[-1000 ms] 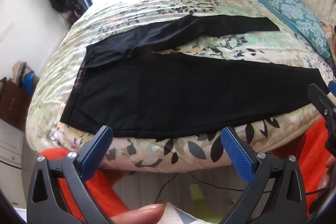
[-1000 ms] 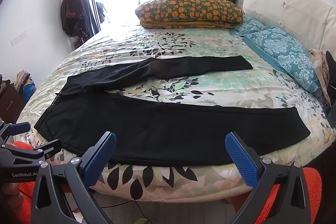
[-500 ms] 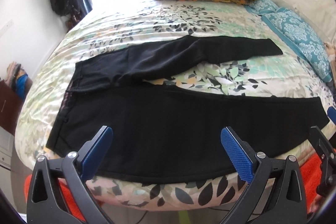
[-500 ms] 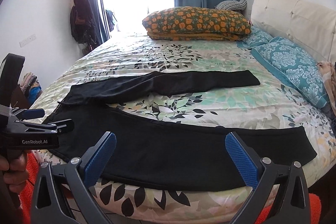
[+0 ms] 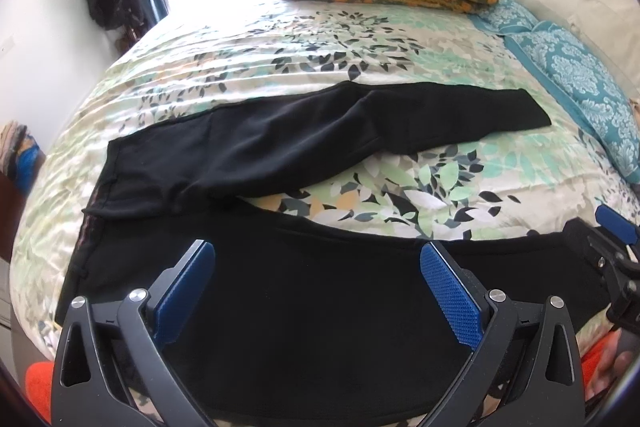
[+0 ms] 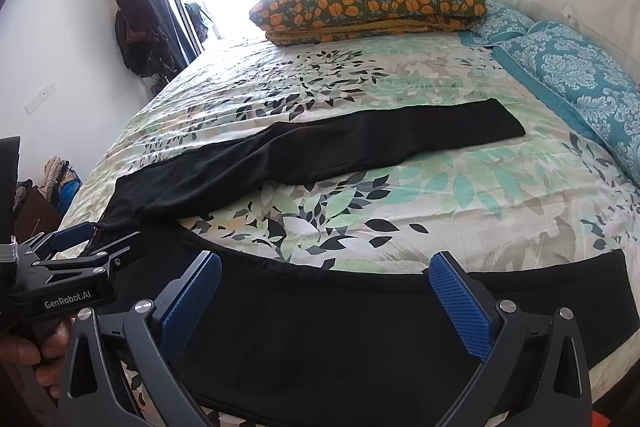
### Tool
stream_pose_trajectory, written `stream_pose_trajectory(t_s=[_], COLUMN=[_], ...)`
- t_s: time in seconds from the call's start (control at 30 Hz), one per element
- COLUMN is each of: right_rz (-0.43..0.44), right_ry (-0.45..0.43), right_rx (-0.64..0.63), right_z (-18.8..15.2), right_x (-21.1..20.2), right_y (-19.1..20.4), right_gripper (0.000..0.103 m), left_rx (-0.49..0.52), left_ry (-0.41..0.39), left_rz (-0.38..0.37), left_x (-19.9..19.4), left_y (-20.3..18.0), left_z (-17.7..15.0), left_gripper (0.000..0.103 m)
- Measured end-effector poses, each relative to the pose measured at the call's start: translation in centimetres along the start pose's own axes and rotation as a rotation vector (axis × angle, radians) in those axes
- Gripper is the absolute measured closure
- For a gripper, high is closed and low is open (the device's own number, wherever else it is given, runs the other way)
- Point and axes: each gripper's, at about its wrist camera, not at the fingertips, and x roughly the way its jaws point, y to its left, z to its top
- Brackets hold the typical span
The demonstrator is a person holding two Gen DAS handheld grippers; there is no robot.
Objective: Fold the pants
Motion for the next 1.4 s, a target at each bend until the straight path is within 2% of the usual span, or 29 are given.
stream_pose_trajectory(t_s=[0.17, 0.4, 0.47, 0.7, 0.77, 0.83, 1.03, 1.1, 1.17, 1.2, 1.23, 1.27, 1.3, 1.33, 1.37, 1.4], right_rz=[-0.107, -0.134, -0.171, -0.118, -0.094, -0.112, -0.287, -0.29, -0.26, -0.24, -0.227, -0.26, -0.302, -0.298, -0.293, -0.329], right_ry=[0.049, 0.003, 0.011, 0.033, 0.058, 0.093, 0.177, 0.183, 0.152, 0.149, 0.16, 0.181, 0.194, 0.194, 0.187, 0.167], right_rx=[0.02, -0.075, -0.076, -0.072, -0.011, 0.088, 0.477, 0.56, 0.568, 0.547, 0.52, 0.483, 0.436, 0.4, 0.367, 0.319], right_z=[3.3, 6.9, 8.1, 11.9, 12.9, 13.9, 15.1, 15.2, 15.8, 16.2, 16.6, 16.9, 17.2, 17.5, 17.8, 18.2], right_x=[3.3, 5.6, 6.7, 10.0, 11.5, 13.8, 20.8, 22.0, 22.5, 22.8, 23.2, 23.5, 23.5, 23.4, 23.0, 22.4], right_y=[-4.4, -4.3, -5.2, -7.1, -9.2, -13.2, -29.1, -31.9, -32.8, -32.6, -32.4, -32.1, -32.0, -31.8, -31.7, -31.4], right_gripper=[0.0, 0.0, 0.0, 0.0, 0.0, 0.0, 0.0, 0.0, 0.0, 0.002, 0.014, 0.025, 0.052, 0.082, 0.085, 0.085], left_rx=[-0.051, -0.074, -0.081, -0.088, -0.086, -0.083, -0.101, -0.102, -0.111, -0.116, -0.118, -0.117, -0.116, -0.113, -0.11, -0.11], left_ry=[0.025, 0.064, 0.091, 0.117, 0.115, 0.112, 0.129, 0.134, 0.142, 0.147, 0.151, 0.154, 0.156, 0.16, 0.163, 0.161], left_rz=[0.028, 0.039, 0.052, 0.074, 0.078, 0.096, 0.111, 0.124, 0.133, 0.136, 0.14, 0.145, 0.153, 0.161, 0.164, 0.16], left_x=[2.2, 6.2, 7.4, 10.4, 10.8, 11.0, 11.1, 11.0, 11.0, 11.1, 11.2, 11.3, 11.5, 11.5, 11.6, 11.5], left_y=[2.0, 1.1, 1.0, 1.2, 1.4, 1.9, 3.9, 4.5, 5.1, 5.4, 5.7, 5.9, 6.0, 6.1, 6.1, 6.1], left_z=[0.4, 3.6, 4.7, 8.6, 9.0, 9.0, 7.4, 6.7, 6.1, 5.8, 5.5, 5.3, 5.2, 5.1, 5.0, 5.0], left_gripper=[0.001, 0.001, 0.001, 0.001, 0.001, 0.001, 0.001, 0.001, 0.001, 0.001, 0.001, 0.001, 0.001, 0.001, 0.001, 0.001])
